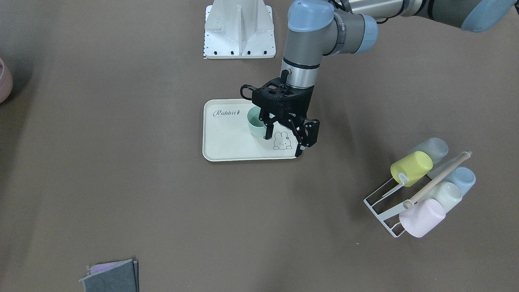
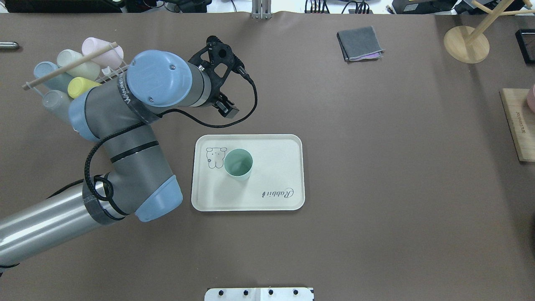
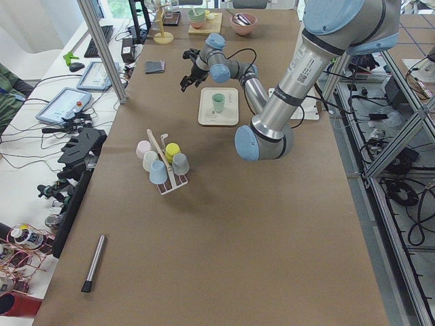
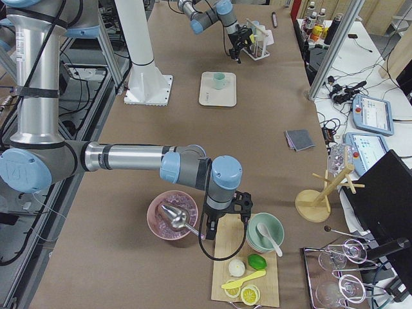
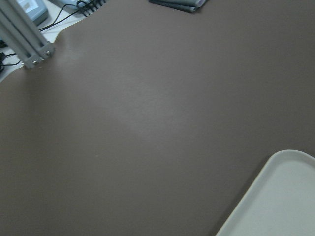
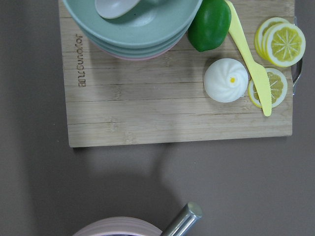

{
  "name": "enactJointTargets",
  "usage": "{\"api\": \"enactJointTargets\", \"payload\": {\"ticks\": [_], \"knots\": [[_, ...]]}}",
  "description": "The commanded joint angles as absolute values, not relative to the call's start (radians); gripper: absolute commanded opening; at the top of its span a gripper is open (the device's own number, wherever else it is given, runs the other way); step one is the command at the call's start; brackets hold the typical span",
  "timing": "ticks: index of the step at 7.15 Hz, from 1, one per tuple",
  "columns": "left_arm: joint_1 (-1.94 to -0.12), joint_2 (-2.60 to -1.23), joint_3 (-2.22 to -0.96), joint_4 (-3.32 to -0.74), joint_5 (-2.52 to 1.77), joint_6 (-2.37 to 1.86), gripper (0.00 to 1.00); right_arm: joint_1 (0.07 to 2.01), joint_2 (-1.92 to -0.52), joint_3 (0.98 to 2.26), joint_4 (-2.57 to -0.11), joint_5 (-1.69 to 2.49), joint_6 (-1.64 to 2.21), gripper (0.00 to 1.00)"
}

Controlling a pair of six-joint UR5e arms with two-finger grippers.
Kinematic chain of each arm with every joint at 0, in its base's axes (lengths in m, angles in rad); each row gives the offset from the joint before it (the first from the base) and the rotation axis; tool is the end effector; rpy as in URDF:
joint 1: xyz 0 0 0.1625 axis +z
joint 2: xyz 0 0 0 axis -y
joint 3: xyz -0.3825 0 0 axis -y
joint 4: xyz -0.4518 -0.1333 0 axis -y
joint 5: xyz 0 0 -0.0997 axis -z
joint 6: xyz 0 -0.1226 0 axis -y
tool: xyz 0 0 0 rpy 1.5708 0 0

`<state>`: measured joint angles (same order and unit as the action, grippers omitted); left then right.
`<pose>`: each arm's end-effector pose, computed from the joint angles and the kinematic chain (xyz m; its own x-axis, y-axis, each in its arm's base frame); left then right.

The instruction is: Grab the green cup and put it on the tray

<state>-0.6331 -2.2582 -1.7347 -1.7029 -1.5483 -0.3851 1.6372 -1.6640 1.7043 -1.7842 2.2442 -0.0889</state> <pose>0.4820 -0.5225 0.1033 0.7300 0.6135 -0.3011 -0.1862 0.6025 0.7761 0.0897 -0.4927 0.6367 0.7756 0.0712 0.6272 0.0035 0.9931 -0.1170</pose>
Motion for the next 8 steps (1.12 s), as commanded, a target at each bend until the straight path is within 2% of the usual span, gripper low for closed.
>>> {"api": "enactJointTargets", "payload": {"ticks": [1, 3, 4, 6, 7, 8], "knots": [[-0.649, -2.212, -1.795, -1.681, -1.442, -0.384, 0.99, 1.637, -1.664, 1.704, -1.784, 2.246, -0.089, 1.0], [-0.652, -2.046, -1.806, -2.044, -1.518, -0.387, 0.99, 1.637, -1.664, 1.704, -1.784, 2.246, -0.089, 1.0], [-0.704, -2.005, -1.804, -2.087, -1.596, -0.385, 0.99, 1.637, -1.664, 1.704, -1.784, 2.246, -0.09, 1.0], [-0.867, -2.049, -1.825, -1.882, -1.899, -0.385, 0.99, 1.637, -1.664, 1.704, -1.784, 2.244, -0.091, 1.0], [-0.906, -2.028, -1.854, -1.855, -1.92, -0.384, 0.99, 1.637, -1.664, 1.704, -1.784, 2.246, -0.091, 1.0], [-1.022, -1.995, -1.852, -1.8, -2.088, -0.374, 0.99, 1.637, -1.664, 1.704, -1.784, 2.246, -0.091, 1.0]]}}
